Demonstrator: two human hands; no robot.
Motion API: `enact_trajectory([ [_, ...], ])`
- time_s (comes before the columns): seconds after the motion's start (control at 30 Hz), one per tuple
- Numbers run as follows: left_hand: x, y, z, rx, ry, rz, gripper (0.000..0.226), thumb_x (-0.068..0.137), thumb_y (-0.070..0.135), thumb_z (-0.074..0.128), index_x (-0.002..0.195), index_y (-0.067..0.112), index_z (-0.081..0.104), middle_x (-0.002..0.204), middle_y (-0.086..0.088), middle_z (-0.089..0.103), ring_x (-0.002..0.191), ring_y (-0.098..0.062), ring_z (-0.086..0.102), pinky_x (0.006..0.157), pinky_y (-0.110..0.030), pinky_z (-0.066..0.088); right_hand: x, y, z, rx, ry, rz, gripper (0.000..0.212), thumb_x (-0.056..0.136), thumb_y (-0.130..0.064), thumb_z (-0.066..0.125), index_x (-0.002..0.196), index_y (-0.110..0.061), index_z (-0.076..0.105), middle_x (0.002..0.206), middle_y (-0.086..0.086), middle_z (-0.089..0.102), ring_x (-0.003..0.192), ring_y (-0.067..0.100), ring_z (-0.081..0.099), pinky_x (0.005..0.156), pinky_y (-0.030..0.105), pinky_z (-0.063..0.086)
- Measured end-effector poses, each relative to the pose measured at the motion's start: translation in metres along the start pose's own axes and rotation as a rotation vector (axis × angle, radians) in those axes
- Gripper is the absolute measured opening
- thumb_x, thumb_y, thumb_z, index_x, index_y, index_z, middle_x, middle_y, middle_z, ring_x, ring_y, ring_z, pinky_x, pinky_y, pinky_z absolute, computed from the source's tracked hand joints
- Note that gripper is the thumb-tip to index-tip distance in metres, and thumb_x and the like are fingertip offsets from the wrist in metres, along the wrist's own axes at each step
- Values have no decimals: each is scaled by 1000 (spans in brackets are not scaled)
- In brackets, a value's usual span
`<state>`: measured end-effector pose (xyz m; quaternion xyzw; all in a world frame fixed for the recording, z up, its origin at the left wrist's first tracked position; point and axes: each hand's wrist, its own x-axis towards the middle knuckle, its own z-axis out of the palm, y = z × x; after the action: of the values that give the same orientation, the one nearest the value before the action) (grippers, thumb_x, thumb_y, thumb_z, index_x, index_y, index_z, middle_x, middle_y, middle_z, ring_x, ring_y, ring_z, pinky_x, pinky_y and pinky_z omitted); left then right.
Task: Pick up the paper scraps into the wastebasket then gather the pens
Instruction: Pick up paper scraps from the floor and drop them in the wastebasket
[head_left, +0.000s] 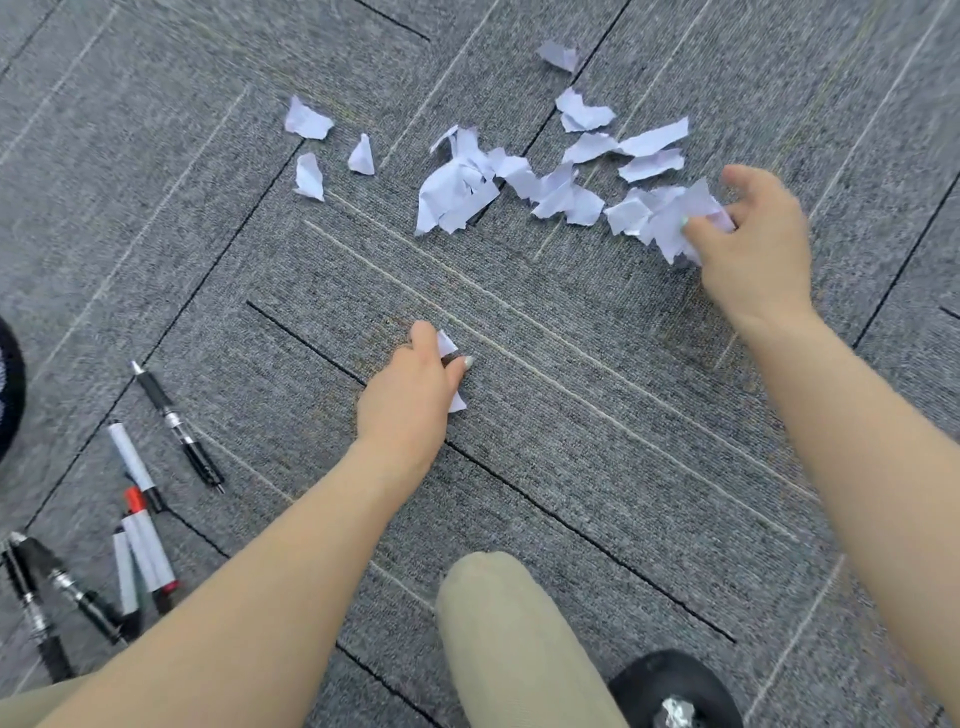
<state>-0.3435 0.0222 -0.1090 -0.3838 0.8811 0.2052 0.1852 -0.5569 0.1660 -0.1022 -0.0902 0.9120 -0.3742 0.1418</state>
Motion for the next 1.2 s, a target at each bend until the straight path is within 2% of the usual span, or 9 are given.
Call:
enact_trajectory([
  [0.1,2,3,1,78,36,12,34,98,41,33,106,8,35,80,-6,50,60,-29,49,48,-33,35,19,2,7,-92,-42,13,47,87,-18,58,133,-10,49,132,8,56,117,21,52,96,28,38],
  [0.27,2,2,8,163,132,52,31,100,35,30,106,6,38,89,-13,62,72,-35,63,48,-33,34,23,1,25,-63,28,27,39,81,-20,63,119,-11,61,121,9,61,107,24,57,88,29,42],
  [0.5,11,3,1,61,76,12,7,95,6,34,100,5,38,75,-13,58,59,-29,43,48,-34,28,19,-1,34,-114,89,11,34,84,-18,61,116,-8,58,129,13,45,109,24,51,91,25,32],
  [0.6,12,4,-3,37,55,0,4,94,6,33,96,8,36,70,-10,49,60,-29,42,48,-33,26,14,-1,34,-209,100,-87,21,89,-14,53,106,-3,60,119,16,50,103,27,50,76,24,28],
  [0.8,23,-1,-17,-111,-84,-20,9,92,2,33,85,7,36,65,-8,46,56,-29,45,50,-35,29,26,-6,26,-277,6,-126,21,90,-14,48,86,2,62,88,17,61,76,27,48,65,30,31],
  [0.87,25,-6,-30,-173,-165,9,19,95,5,32,76,8,35,62,-4,39,55,-30,48,49,-36,32,28,-14,18,-214,-20,-43,22,87,-11,50,82,8,60,71,14,52,66,23,40,56,29,27],
  [0.93,24,-15,-45,-257,-239,62,26,98,14,32,72,12,33,62,-1,36,47,-17,37,46,-30,26,21,-20,14,-133,-45,13,18,88,-13,51,75,-1,56,60,8,44,56,21,34,50,26,22],
  [1.1,23,-40,-110,-320,-264,195,34,100,33,30,70,19,36,65,5,37,56,-12,32,51,-24,29,-20,-65,27,93,-170,-22,21,89,-24,55,86,-5,61,76,9,61,51,12,40,57,28,38],
  [1.2,18,-50,-166,-425,-192,210,34,99,37,31,73,16,36,64,5,36,48,-7,36,50,-24,32,-45,-128,36,357,-272,-71,9,89,-22,59,81,-20,62,77,5,66,58,16,53,60,29,45],
])
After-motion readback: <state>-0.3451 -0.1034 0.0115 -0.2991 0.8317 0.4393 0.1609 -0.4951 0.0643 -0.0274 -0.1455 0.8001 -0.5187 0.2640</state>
